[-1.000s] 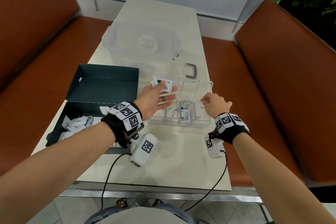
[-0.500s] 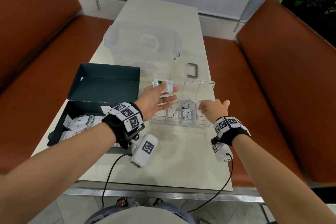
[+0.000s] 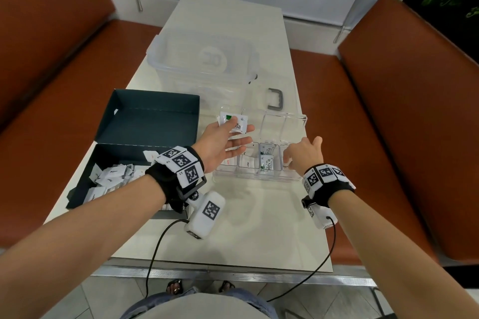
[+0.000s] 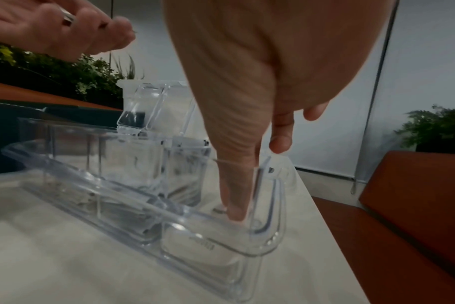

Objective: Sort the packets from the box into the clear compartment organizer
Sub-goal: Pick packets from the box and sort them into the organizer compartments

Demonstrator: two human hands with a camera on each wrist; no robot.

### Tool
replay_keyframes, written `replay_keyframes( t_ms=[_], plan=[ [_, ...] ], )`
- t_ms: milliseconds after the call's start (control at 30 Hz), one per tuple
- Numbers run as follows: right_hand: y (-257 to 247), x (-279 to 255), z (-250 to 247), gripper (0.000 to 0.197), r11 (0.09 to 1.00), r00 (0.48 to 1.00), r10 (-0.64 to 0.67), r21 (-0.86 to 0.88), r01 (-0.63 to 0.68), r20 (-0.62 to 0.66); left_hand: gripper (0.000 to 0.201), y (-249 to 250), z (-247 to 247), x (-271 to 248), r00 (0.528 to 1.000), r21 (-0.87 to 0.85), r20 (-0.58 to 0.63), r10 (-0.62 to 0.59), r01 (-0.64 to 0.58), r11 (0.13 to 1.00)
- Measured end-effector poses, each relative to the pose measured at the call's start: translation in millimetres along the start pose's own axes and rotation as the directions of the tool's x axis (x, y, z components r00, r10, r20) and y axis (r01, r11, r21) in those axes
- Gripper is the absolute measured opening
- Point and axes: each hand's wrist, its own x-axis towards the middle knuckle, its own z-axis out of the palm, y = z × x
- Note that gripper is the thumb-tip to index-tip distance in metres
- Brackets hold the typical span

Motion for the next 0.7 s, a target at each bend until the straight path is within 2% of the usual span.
replay_keyframes(
  t_ms=[133, 233, 400, 500, 700],
  plan=[
    [1, 1, -1, 0.027, 0.999, 0.999, -0.043, -0.025, 0.042, -0.033, 0.029, 1, -2, 1, 1.000, -0.007, -0.003, 0.003, -0.003, 1.000],
    [0, -1, 1, 0.029, 0.998, 0.999, -0.039, -0.057, 0.040, 0.007, 0.032, 1, -3, 1, 1.000, -0.007, -0.002, -0.003, 0.003, 1.000],
    [5, 3, 6, 0.030, 0.999, 1.000, -0.017, 0.042, 0.016, 0.022, 0.033, 0, -4, 2, 1.000, -0.023, -0.004, -0.005, 0.005, 1.000],
    [8, 3, 11, 0.027, 0.995, 1.000, 0.000, 0.100, 0.001, -0.012, 0.032, -1, -2, 3, 1.000, -0.033, -0.003, -0.005, 0.005, 0.999],
    [9, 0, -2, 0.031, 0.990, 1.000, -0.021, 0.136, 0.024, -0.019, 0.030, -1, 0, 3, 0.999, -0.040, 0.033, -0.016, 0.017, 0.999]
  ],
)
